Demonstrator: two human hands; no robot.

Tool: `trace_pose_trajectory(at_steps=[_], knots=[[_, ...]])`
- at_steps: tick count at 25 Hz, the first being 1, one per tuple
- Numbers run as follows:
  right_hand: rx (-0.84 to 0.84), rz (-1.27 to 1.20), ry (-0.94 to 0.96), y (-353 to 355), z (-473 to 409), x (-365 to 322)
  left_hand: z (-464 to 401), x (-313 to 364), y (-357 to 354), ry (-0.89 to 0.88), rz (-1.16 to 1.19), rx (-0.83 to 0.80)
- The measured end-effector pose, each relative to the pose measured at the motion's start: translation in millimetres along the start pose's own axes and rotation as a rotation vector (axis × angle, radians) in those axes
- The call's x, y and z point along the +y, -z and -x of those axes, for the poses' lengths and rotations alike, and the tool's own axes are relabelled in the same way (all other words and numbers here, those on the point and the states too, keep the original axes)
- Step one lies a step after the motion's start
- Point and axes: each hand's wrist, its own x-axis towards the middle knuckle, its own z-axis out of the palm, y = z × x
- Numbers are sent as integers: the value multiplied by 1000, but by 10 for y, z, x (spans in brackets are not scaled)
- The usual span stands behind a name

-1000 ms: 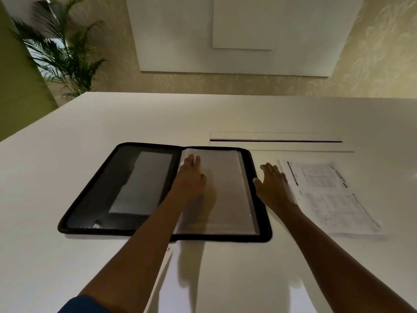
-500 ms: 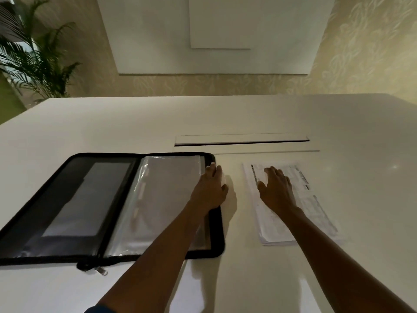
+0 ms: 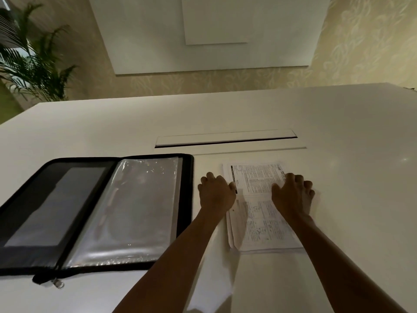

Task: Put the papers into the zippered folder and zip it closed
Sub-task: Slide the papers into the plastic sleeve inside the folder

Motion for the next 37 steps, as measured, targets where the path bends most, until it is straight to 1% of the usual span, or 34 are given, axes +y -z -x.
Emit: trace_pose_trajectory(at_steps=[3,7,10,11,13,15,17,18,21,23,25,26,27,28,29,30,32,34,37], knots=[[2,-7,7,-22,-8,9,3,198,24,103,108,-100],[8,-1,8,-40,15,-1,-134,357,88,311,375,-229],[3,-6,5,-39,8,3,-224,402,149,417,495,-309],[0,-6,6,-43,10,10,-246,400,160,456,582,-319],[0,2,13,-53,17,19,-274,382,178,539,851,-341],[12,1,17,-57,16,22,-256,380,231,589,1045,-422],[19,-12,11,-59,14,20,-220,383,189,546,1066,-500],[21,-13,9,-65,18,21,-188,383,150,506,1056,-496],[13,-14,1,-79,-2,39,-114,383,40,376,1045,-430],[-14,-112,-62,-42,-68,49,-107,372,68,282,1031,-370],[-89,-349,-180,70,-209,57,-133,344,215,178,1031,-290],[-160,-536,-215,160,-290,63,-153,318,313,120,1054,-255],[-248,-756,-212,257,-357,62,-175,287,416,66,1094,-223],[-330,-947,-182,351,-403,57,-199,248,520,23,1148,-192],[-364,-1063,-120,436,-439,42,-226,202,623,-16,1211,-162],[-349,-1129,-41,520,-469,11,-255,156,730,-60,1270,-137],[-262,-1216,102,682,-516,-106,-299,81,914,-169,1338,-98],[-191,-1273,198,783,-530,-229,-318,20,1020,-259,1369,-67],[-183,-1293,253,716,-432,-272,-268,-66,961,-271,1387,-69]])
